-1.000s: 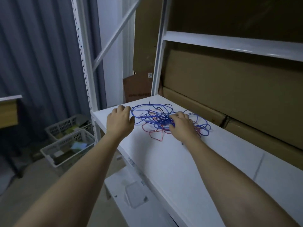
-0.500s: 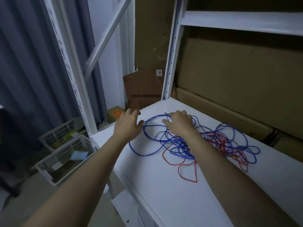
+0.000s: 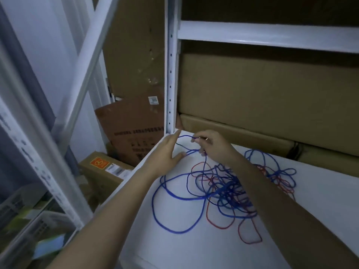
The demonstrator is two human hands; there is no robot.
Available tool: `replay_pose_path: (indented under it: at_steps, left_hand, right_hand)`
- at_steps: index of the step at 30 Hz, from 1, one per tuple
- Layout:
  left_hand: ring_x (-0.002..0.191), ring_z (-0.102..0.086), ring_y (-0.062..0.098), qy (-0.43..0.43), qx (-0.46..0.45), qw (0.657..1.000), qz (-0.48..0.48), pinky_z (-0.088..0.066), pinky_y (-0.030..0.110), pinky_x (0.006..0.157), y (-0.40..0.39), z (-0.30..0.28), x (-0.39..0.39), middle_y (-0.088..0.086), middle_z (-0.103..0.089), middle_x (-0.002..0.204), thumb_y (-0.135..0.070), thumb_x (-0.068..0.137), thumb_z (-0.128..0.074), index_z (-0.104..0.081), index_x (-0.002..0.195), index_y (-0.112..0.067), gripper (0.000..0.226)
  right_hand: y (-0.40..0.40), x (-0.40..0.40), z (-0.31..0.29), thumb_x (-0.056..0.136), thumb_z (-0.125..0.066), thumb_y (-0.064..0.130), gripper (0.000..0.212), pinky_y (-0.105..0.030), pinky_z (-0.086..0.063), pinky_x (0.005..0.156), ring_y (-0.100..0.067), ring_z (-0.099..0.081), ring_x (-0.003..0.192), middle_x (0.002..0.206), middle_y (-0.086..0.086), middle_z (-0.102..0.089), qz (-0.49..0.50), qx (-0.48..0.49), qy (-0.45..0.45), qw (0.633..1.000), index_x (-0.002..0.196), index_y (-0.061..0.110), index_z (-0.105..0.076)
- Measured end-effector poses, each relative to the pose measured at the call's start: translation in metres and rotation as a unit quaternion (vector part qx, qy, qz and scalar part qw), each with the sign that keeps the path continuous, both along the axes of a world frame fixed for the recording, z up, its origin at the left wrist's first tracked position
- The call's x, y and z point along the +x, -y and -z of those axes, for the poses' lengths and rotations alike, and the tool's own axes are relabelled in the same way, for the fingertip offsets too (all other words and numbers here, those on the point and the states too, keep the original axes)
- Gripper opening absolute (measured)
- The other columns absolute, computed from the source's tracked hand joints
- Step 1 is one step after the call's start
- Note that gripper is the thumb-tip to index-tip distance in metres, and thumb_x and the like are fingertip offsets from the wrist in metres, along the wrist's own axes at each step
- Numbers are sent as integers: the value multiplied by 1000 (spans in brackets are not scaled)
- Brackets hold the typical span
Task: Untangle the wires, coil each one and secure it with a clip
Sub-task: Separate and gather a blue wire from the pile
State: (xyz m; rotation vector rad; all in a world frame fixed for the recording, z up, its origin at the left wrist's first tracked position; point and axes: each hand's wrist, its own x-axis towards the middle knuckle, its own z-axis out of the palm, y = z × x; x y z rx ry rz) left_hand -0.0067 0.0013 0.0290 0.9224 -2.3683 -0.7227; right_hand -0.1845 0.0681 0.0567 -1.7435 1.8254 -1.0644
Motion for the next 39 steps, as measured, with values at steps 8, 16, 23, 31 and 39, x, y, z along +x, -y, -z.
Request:
replay_pose_path:
  at_steps: [8,16,23,31,39]
  left_hand:
    - [75,-62,18,-165,86,976,112,-48,32,79,8,-49,-27,3,-59,73,-20,102,-42,-54,81,-12,26]
    - [54,-34,5,-207,10,972,108,-27,19,51,2,-71,-43,0,-38,60,-32,95,-58,-61,78,-5,32]
    - [56,-46,7,-137,-33,985,101,-34,18,53,13,-39,-41,-2,-42,55,-32,94,-60,-59,69,-2,39]
    - [63,-45,0,-166,-33,968,186,-34,13,58,-16,-41,-78,-2,-45,64,-22,94,-60,-62,70,-18,25]
    - [62,-39,9,-182,-29,969,164,-30,20,58,-13,-76,-87,14,-45,69,-25,94,-59,-60,76,-3,29]
  right_hand:
    - [-30,-6,-44,98,-51,11,15,-11,-37,67,2,-52,76,86,11,-58,155,-145,-18,977,98,12,-66]
    - [-74,-19,-47,97,-53,17,17,-16,-39,70,-9,-52,81,89,1,-57,274,-187,-114,937,100,13,-69]
    - [-110,-54,-1,98,-51,9,19,-22,-34,69,-16,-50,79,88,-4,-60,353,-102,-105,924,99,5,-70]
    - [-100,-40,-10,96,-54,39,52,-29,-36,104,-8,-37,127,141,11,-40,203,11,-111,973,144,27,-38]
    - [-90,-50,-56,102,-40,25,32,-29,-34,58,-10,-47,62,66,10,-50,281,-117,-122,945,73,37,-49]
